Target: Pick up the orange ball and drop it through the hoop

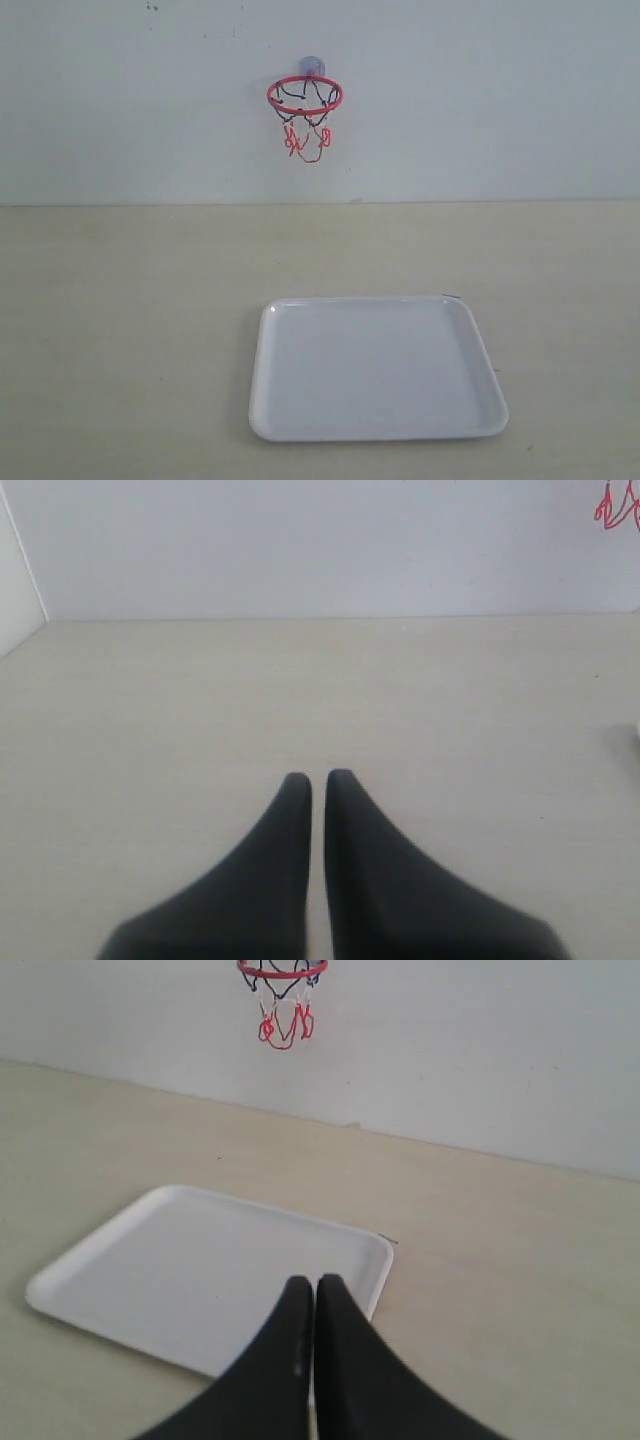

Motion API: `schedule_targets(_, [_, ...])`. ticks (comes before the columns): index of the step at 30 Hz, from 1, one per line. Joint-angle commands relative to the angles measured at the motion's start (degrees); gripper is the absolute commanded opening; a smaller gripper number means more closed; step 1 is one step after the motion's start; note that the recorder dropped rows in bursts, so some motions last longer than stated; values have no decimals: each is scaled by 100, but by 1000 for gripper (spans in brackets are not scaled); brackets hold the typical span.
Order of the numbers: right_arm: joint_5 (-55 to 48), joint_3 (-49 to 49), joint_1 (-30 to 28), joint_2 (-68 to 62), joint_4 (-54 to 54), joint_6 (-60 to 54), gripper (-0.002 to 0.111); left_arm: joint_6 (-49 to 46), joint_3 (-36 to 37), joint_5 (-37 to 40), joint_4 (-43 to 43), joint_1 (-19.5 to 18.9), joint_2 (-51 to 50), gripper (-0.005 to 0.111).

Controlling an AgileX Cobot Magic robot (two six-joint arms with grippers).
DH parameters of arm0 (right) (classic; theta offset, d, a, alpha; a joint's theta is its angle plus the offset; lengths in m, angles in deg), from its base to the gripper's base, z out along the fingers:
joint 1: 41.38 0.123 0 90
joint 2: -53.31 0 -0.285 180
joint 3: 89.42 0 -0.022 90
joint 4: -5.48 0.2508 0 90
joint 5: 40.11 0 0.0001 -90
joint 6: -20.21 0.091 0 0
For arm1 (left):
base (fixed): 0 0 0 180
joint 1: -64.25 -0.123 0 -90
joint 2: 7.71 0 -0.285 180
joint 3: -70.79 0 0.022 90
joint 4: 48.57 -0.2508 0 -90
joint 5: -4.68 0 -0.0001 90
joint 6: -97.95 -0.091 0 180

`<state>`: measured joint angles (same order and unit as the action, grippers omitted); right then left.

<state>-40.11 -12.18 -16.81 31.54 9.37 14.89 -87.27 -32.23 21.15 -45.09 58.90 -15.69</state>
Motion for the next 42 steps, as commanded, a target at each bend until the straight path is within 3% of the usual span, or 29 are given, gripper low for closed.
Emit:
schedule_targets(1, [-398, -2, -52, 67, -62, -7, 0, -11, 24, 5, 11, -24, 20, 4])
schedule_targets(8, [-1220, -2, -1259, 944, -62, -112, 0, -11, 24, 5, 11, -24, 20, 4])
schedule_targets(12, [-1911, -2, -1724, 1399, -62, -122, 0, -11, 24, 5, 11, -24, 20, 4])
schedule_targets(16, [-1914, -2, -2122, 1399, -39, -2, 0, -11, 24, -8, 10, -24, 20, 4])
schedule_targets(42, [-1914, -2, -2217, 1399, 36, 76, 0, -11, 24, -8, 10, -24, 20, 4])
